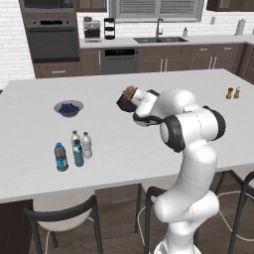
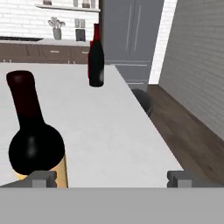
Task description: Move the plastic bottles in the middle to the plastics group, and the glass bottles in the middle to the glass group.
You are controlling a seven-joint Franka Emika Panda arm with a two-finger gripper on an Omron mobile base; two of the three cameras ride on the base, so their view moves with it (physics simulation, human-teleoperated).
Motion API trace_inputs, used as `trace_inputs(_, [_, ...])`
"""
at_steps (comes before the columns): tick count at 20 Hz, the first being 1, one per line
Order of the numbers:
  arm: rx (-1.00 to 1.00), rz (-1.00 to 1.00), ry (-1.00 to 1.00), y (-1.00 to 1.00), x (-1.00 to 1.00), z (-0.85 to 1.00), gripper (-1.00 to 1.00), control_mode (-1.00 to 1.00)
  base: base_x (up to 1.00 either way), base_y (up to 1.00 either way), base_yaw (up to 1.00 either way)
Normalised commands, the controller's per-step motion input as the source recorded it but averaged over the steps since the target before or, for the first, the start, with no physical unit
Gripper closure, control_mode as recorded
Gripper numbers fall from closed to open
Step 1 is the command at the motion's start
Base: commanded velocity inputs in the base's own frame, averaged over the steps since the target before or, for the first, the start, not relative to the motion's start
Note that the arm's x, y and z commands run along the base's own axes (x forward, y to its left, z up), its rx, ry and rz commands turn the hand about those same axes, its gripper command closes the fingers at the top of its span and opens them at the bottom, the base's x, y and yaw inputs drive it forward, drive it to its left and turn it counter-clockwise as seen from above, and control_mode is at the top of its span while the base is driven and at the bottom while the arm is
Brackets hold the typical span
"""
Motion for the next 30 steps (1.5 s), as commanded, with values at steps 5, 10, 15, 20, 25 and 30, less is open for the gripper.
trace_inputs(5, [-0.01, 0.0, 0.0, -0.03, 0.07, -0.13, -1.0, -1.0, 0.0, 0.0, 0.0])
trace_inputs(10, [-0.02, 0.0, 0.0, 0.0, 0.4, -0.02, -1.0, -1.0, 0.0, 0.0, 0.0])
trace_inputs(15, [-0.03, 0.0, 0.0, 0.0, 0.48, -0.04, -1.0, -1.0, 0.0, 0.0, 0.0])
trace_inputs(20, [-0.01, -0.01, 0.0, 0.0, 0.21, -0.03, -1.0, -1.0, 0.0, 0.0, 0.0])
trace_inputs(25, [0.0, -0.02, 0.0, 0.0, 0.04, -0.03, -1.0, -1.0, 0.0, 0.0, 0.0])
trace_inputs(30, [0.0, 0.0, 0.0, -0.01, 0.12, -0.15, -1.0, -1.0, 0.0, 0.0, 0.0])
